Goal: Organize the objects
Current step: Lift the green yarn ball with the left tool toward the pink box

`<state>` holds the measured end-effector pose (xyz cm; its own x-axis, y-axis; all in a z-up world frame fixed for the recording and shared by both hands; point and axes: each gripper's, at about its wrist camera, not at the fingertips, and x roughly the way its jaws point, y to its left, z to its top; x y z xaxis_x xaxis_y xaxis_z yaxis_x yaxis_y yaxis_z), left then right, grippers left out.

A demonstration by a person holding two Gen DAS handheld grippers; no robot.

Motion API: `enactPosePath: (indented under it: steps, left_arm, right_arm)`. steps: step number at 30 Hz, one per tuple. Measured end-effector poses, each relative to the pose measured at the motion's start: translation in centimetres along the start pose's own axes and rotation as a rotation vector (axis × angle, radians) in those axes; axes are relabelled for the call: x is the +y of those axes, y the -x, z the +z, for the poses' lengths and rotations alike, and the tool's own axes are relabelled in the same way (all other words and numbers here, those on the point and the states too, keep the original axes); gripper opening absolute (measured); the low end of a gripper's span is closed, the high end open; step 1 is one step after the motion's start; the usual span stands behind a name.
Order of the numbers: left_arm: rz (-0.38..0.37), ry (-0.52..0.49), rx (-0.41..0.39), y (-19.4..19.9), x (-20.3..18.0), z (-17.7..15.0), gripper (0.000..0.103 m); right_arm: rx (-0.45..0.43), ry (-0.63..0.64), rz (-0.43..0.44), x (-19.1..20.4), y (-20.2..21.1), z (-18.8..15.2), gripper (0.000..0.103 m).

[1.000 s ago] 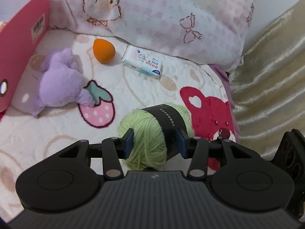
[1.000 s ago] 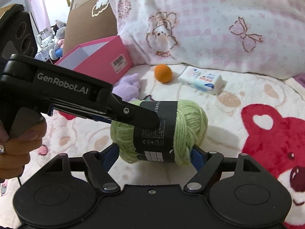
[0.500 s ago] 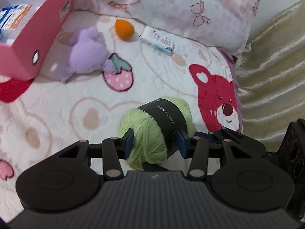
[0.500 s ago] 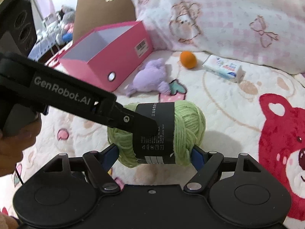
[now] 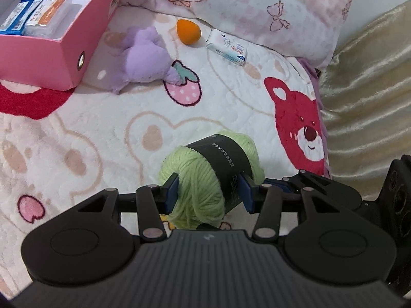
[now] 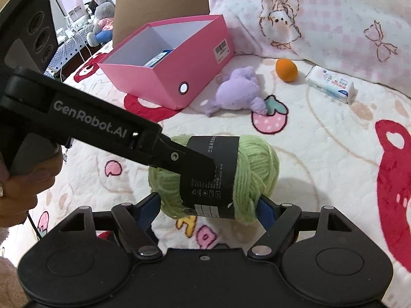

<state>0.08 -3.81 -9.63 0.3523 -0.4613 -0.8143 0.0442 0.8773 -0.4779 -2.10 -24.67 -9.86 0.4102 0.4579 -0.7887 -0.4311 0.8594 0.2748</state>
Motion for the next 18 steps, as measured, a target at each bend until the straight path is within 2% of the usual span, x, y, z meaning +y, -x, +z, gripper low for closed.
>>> enactPosePath:
  steps: [7, 18]
  left_arm:
    - [-0.011, -0.004, 0.010, 1.8, 0.0, -0.4, 0.049]
    - [-0.006, -0.082, -0.020, 7.2, -0.2, 1.9, 0.049]
  right_arm:
    - [0.020, -0.011, -0.015, 1.6, 1.3, 1.1, 0.082]
    - [0.009, -0.005, 0.067, 3.2, 4.2, 5.4, 0.082]
